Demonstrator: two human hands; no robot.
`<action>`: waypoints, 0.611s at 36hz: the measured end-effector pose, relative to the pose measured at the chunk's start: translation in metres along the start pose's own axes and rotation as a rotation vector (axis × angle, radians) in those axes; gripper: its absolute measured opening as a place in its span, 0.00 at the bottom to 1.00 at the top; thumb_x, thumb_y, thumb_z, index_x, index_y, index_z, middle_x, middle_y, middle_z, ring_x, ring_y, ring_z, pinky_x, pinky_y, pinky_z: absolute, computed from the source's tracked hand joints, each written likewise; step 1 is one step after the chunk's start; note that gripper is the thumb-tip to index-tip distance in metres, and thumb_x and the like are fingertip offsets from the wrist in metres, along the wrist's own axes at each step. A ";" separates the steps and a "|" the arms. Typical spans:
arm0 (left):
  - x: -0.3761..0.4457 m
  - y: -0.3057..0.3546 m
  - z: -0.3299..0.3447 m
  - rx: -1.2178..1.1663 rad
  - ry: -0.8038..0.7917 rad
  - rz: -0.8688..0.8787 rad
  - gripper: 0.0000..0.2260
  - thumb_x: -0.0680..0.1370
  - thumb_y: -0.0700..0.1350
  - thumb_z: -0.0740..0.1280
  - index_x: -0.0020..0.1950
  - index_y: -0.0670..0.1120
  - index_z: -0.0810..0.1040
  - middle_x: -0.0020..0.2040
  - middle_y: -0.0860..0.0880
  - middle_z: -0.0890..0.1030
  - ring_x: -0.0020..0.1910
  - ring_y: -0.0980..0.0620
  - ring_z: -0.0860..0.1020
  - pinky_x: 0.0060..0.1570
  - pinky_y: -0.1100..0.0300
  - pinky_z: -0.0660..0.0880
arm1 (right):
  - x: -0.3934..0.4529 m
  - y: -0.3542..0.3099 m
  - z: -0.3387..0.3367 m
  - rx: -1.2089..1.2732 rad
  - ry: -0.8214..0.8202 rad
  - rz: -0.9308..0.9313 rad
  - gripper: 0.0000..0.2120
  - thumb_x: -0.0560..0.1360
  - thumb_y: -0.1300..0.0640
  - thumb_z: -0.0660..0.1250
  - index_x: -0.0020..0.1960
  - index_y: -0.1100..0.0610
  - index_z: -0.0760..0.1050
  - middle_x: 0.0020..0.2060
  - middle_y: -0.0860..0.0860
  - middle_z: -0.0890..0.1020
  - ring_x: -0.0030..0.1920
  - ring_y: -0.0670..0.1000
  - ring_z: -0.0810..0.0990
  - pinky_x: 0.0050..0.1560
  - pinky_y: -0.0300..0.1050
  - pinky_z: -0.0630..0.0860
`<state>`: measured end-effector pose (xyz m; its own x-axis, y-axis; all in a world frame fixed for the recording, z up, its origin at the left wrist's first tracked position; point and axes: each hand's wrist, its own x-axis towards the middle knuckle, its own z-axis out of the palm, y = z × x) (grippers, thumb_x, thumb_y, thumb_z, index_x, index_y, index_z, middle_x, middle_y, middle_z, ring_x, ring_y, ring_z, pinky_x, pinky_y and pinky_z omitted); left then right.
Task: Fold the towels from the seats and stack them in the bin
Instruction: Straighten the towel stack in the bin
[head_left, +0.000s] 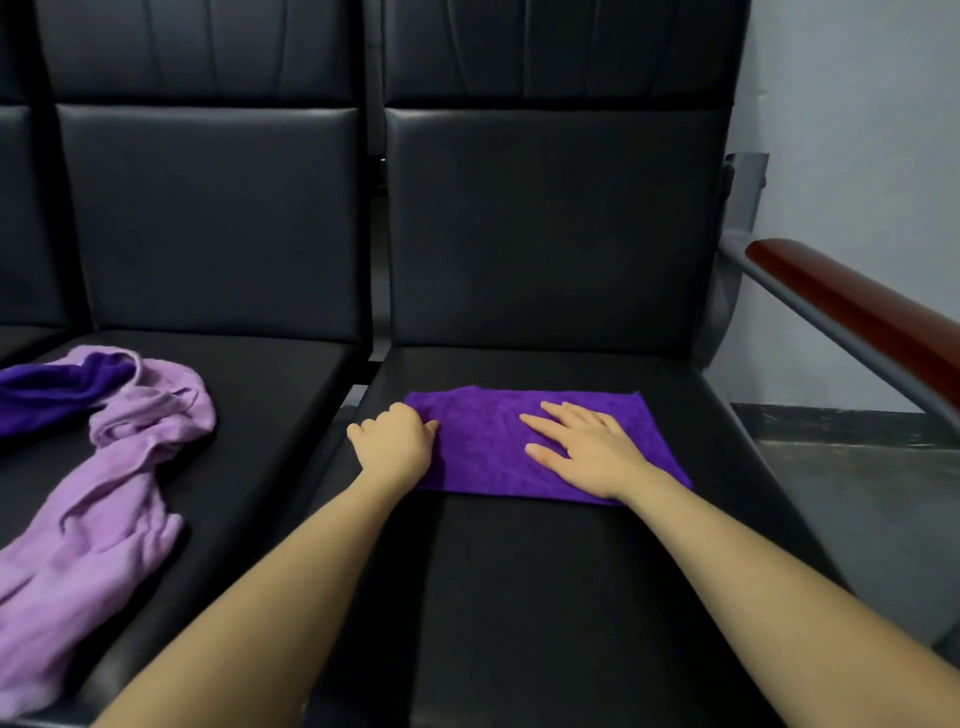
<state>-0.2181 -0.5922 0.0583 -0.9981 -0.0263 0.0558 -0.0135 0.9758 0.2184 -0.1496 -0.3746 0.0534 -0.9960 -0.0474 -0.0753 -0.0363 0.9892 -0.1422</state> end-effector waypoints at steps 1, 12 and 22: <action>-0.002 -0.001 -0.001 -0.019 0.018 0.027 0.20 0.80 0.57 0.59 0.60 0.40 0.71 0.59 0.42 0.78 0.60 0.41 0.74 0.60 0.50 0.64 | -0.002 -0.002 0.000 -0.005 -0.004 0.003 0.26 0.79 0.35 0.46 0.76 0.38 0.51 0.77 0.44 0.52 0.77 0.49 0.49 0.74 0.51 0.45; -0.020 0.005 -0.030 -0.090 0.180 0.197 0.22 0.79 0.62 0.56 0.54 0.42 0.68 0.52 0.44 0.80 0.52 0.42 0.79 0.42 0.54 0.68 | -0.015 -0.013 0.004 -0.054 -0.038 0.033 0.29 0.76 0.31 0.44 0.76 0.37 0.48 0.78 0.46 0.50 0.77 0.51 0.47 0.74 0.53 0.44; -0.037 0.033 -0.060 -0.259 0.136 0.243 0.17 0.81 0.55 0.58 0.53 0.41 0.69 0.54 0.40 0.79 0.54 0.39 0.77 0.43 0.54 0.66 | -0.019 -0.028 0.008 0.054 0.028 0.059 0.29 0.76 0.31 0.49 0.75 0.38 0.54 0.77 0.46 0.55 0.76 0.51 0.52 0.74 0.53 0.48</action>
<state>-0.1776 -0.5715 0.1216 -0.9528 0.1538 0.2616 0.2561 0.8700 0.4212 -0.1286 -0.4028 0.0514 -0.9982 0.0149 -0.0577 0.0258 0.9811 -0.1917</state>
